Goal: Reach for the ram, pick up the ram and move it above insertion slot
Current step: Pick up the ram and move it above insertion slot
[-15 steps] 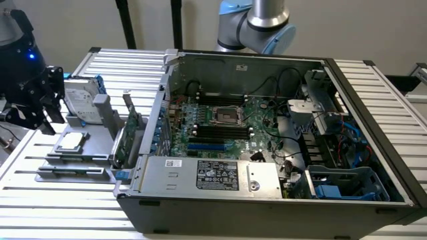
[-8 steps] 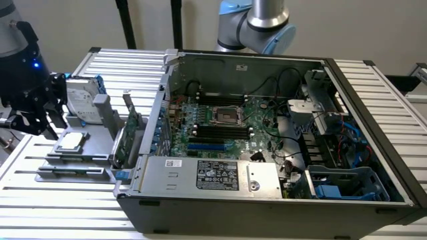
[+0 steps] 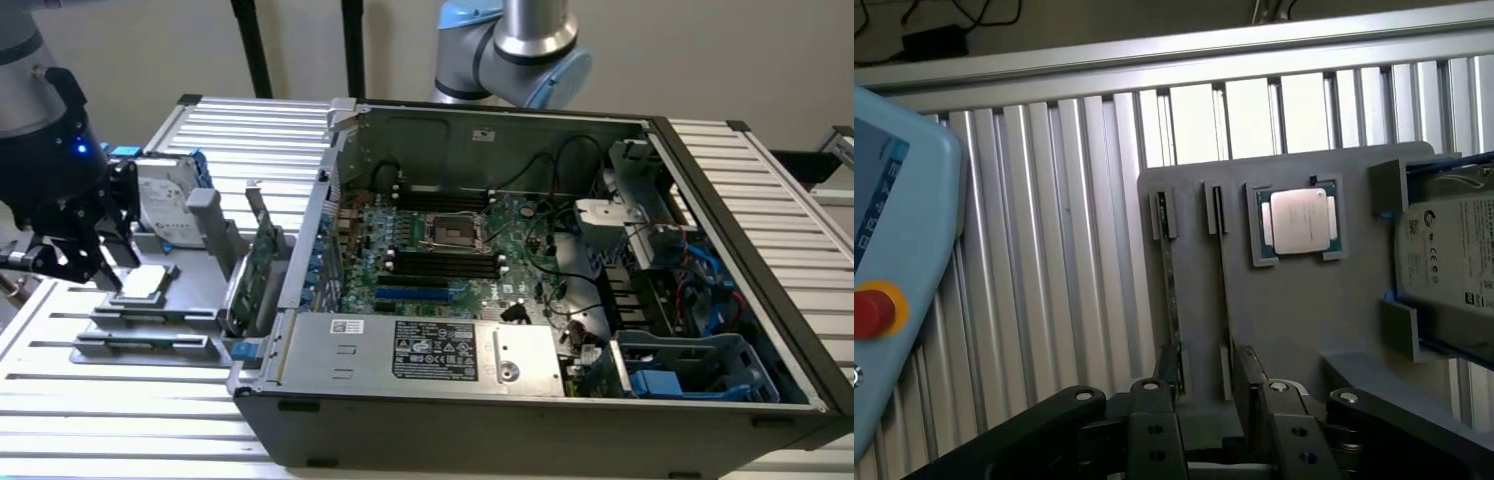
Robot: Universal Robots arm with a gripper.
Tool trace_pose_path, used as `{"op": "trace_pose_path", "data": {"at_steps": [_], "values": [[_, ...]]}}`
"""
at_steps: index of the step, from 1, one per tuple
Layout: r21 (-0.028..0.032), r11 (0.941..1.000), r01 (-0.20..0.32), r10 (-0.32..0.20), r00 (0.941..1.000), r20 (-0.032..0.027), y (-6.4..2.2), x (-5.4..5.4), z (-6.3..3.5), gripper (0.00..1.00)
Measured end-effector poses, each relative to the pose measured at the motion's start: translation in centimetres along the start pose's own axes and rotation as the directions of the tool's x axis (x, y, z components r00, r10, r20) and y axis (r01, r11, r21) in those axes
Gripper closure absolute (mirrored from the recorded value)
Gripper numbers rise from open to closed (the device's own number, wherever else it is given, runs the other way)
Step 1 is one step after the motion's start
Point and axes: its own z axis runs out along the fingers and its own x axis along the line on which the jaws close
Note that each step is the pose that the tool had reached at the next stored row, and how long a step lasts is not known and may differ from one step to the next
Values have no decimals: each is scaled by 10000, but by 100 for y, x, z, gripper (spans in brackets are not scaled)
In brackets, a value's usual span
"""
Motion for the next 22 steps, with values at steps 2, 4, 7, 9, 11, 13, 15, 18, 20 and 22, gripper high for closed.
{"op": "trace_pose_path", "data": {"at_steps": [2, 4, 7, 9, 11, 13, 15, 18, 20, 22], "values": [[1, 10000, 0, 0, 10000, 1, -2, 6, 37, 64], [1, 10000, 0, 0, 10000, 1, -5, 13, 73, 64], [-1, 10000, 0, 0, 10000, -1, -8, 25, 127, 64], [0, 10000, 0, 0, 10000, 0, -10, 33, 163, 64], [-1, 10000, 1, -1, 10000, -1, -13, 43, 196, 64], [0, 10000, 0, 0, 10000, 0, -14, 56, 225, 64], [0, 10000, 0, 0, 10000, 0, -17, 77, 253, 64], [0, 10000, 0, 0, 10000, 0, -23, 133, 290, 64], [0, 10000, 0, 0, 10000, 0, -27, 168, 318, 64], [0, 10000, 0, 0, 10000, 0, -29, 192, 347, 64]]}}
